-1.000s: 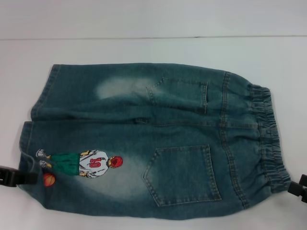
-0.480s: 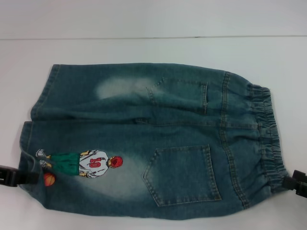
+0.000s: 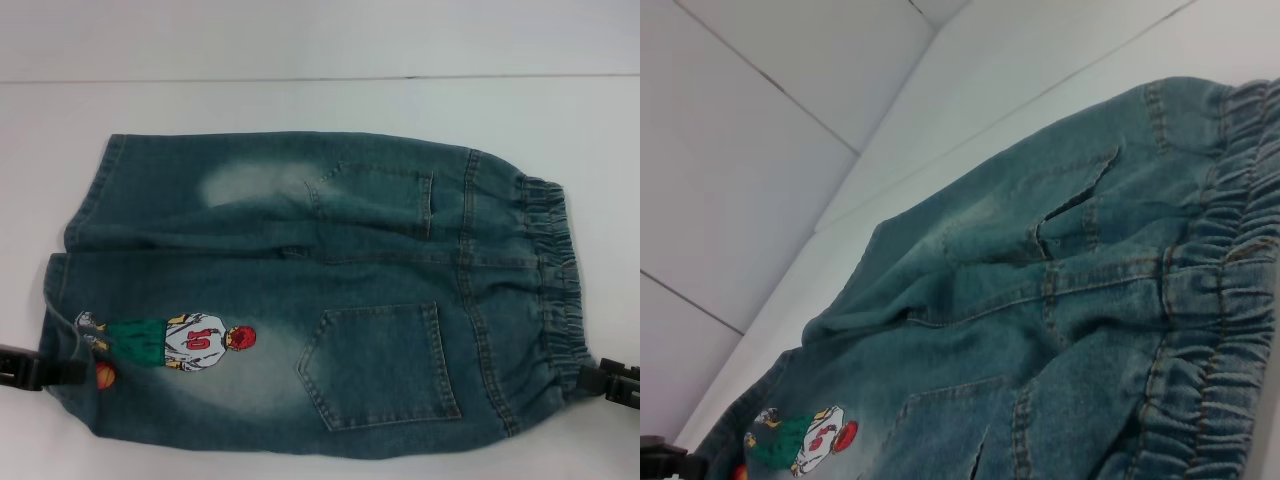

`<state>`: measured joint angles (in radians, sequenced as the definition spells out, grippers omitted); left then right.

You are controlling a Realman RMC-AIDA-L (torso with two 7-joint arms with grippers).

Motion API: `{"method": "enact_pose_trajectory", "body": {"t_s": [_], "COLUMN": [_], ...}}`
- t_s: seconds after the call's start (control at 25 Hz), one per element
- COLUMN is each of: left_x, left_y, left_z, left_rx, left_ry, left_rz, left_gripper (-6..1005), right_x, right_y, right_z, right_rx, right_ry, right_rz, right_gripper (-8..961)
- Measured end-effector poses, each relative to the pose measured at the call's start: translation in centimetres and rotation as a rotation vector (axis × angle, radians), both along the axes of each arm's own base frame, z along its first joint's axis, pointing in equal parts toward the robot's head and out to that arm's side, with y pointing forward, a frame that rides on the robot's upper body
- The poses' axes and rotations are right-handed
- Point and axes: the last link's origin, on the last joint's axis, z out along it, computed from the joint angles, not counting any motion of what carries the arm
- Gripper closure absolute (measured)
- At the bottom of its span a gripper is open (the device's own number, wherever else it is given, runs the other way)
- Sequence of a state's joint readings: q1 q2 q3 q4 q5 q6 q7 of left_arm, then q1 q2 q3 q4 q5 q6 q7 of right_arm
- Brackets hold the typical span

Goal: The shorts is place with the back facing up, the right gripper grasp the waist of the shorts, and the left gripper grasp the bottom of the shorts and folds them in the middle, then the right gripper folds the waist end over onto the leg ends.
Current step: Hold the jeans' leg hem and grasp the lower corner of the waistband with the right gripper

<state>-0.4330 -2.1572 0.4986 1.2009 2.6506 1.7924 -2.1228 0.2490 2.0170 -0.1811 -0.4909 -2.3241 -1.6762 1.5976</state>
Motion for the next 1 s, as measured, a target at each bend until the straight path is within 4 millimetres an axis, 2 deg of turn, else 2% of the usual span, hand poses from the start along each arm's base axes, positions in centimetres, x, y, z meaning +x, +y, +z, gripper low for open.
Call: {"method": "enact_pose_trajectory", "body": {"t_s": [1.0], "left_x": [0.49], "left_y": [0.11], "left_z": [-0.23], "left_rx": [-0.013], "left_ry": [-0.014], "left_rz": [-0.013], "left_gripper": [993], "right_x": [0.18], "right_y": [0.95], "right_z": [0.05], "right_rx": [-0.03], "right_ry": [-0.017], "right_rz": [-0.034], "right_gripper": [42]}}
